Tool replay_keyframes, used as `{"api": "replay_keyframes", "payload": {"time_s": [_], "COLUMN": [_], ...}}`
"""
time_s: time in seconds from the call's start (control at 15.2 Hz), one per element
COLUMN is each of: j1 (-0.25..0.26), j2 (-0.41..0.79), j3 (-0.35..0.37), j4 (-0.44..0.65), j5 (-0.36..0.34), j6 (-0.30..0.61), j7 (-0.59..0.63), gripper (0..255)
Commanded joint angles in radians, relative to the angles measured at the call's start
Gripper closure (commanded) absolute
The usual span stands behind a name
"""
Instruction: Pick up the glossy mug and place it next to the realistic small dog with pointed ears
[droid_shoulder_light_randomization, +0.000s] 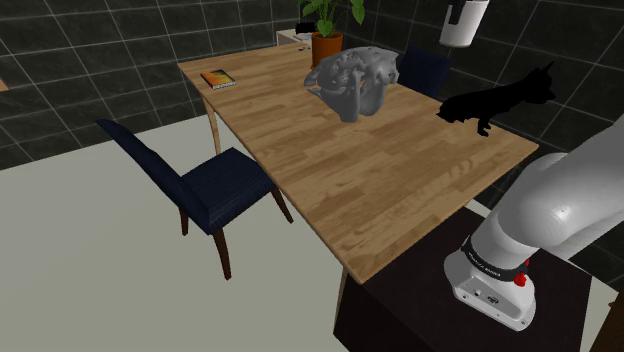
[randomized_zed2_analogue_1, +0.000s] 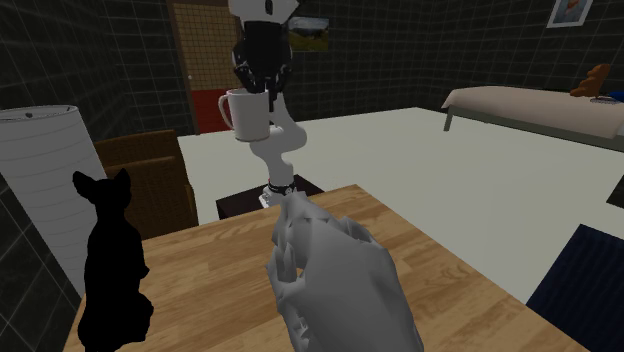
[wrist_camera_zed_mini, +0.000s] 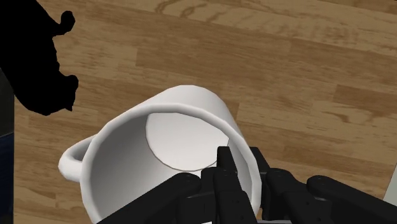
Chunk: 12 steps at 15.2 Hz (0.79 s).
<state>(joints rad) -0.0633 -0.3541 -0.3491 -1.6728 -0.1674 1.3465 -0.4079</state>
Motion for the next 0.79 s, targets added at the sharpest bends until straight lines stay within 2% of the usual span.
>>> {"api": "replay_keyframes", "payload": {"time_s": [0.0, 0.4, 0.73], "j1": [-0.011, -0.054, -0.128], "j2": [0.04, 0.195, 0.383], "j3": [-0.045, -0.184, -0.302], "j4": [0.043, 0.195, 0.379], "j5": [0.0, 0.042, 0.146], "j6": [0.003, 0.012, -0.005], "j7": [-0.061, -0.244, -0.418], "gripper": [255, 255, 255]}}
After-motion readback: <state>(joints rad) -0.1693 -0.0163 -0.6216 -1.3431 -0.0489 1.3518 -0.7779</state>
